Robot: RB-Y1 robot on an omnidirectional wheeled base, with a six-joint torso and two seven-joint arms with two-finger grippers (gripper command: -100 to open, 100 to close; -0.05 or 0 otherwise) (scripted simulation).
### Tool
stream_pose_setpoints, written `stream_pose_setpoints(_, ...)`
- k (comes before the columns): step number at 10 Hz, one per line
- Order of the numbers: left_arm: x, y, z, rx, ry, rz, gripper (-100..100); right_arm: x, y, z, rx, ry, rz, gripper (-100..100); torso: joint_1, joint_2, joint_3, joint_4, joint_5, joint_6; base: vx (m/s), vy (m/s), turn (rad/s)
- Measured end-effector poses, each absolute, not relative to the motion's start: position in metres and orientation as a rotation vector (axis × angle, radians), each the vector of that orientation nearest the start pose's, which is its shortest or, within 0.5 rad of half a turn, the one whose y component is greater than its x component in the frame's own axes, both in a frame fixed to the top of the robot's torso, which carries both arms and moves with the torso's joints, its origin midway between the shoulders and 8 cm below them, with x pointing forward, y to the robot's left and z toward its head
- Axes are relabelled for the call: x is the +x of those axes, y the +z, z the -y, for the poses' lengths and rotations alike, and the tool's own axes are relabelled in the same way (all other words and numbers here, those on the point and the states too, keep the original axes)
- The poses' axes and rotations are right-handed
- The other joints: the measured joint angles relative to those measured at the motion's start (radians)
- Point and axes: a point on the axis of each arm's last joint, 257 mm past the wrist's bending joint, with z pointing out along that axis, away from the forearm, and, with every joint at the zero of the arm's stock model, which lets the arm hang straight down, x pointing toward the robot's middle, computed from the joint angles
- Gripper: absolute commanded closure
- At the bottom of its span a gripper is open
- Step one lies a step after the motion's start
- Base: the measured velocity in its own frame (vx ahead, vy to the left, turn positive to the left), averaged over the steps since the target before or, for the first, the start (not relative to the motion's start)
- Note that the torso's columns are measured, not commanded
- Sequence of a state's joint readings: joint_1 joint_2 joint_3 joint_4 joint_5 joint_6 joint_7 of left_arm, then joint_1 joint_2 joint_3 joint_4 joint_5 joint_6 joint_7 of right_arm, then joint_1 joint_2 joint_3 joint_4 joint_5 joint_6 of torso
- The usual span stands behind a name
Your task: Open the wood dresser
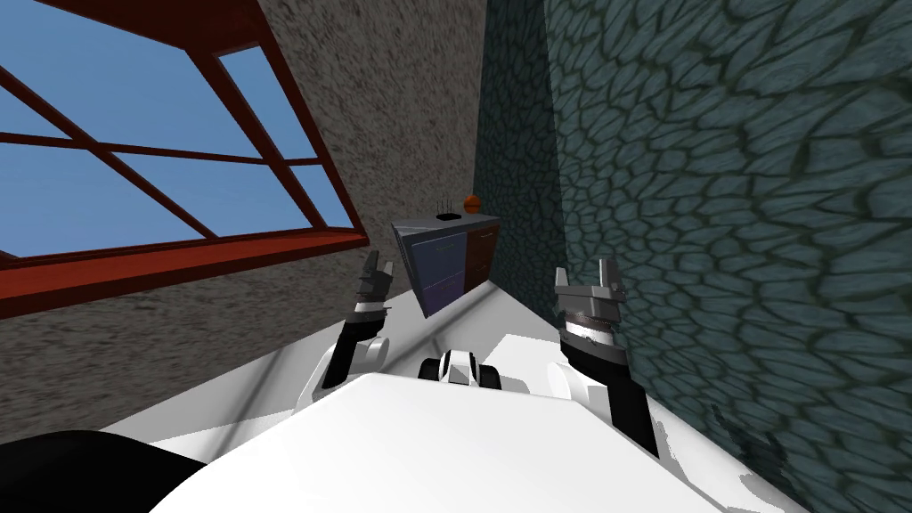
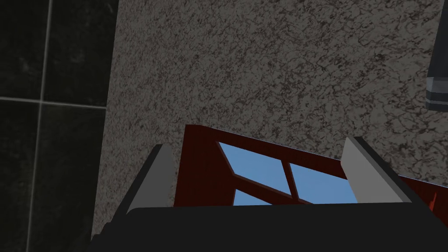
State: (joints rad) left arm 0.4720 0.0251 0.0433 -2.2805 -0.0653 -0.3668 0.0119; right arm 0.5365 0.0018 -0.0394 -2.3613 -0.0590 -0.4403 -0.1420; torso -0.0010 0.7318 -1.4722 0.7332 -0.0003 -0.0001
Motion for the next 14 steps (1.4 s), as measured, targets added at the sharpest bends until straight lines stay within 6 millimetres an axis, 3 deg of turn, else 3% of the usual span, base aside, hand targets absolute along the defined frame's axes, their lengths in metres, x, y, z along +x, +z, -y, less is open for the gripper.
stream_pose_setpoints(3,0.374,-0.005,-0.289,-0.654,-1.184,-0.816,-100,0.331,0.039,0.3,0.748,1.418,-0.539,0,0.0,0.005,-0.005,0.004,0.0,0.0,0.12,-0.071,0.056)
stream_pose_setpoints(7,0.388,-0.03,-0.306,-0.676,-1.133,-0.889,-100,0.331,0.039,0.3,0.748,1.418,-0.539,0,0.004,0.006,-0.004,0.005,0.001,0.0,0.179,-0.111,0.089)
stream_pose_setpoints(14,0.4,-0.078,-0.357,-0.825,-1.055,-0.897,-100,0.331,0.039,0.3,0.748,1.418,-0.538,0,0.001,0.007,-0.003,0.005,0.0,0.0,0.186,-0.127,0.09)
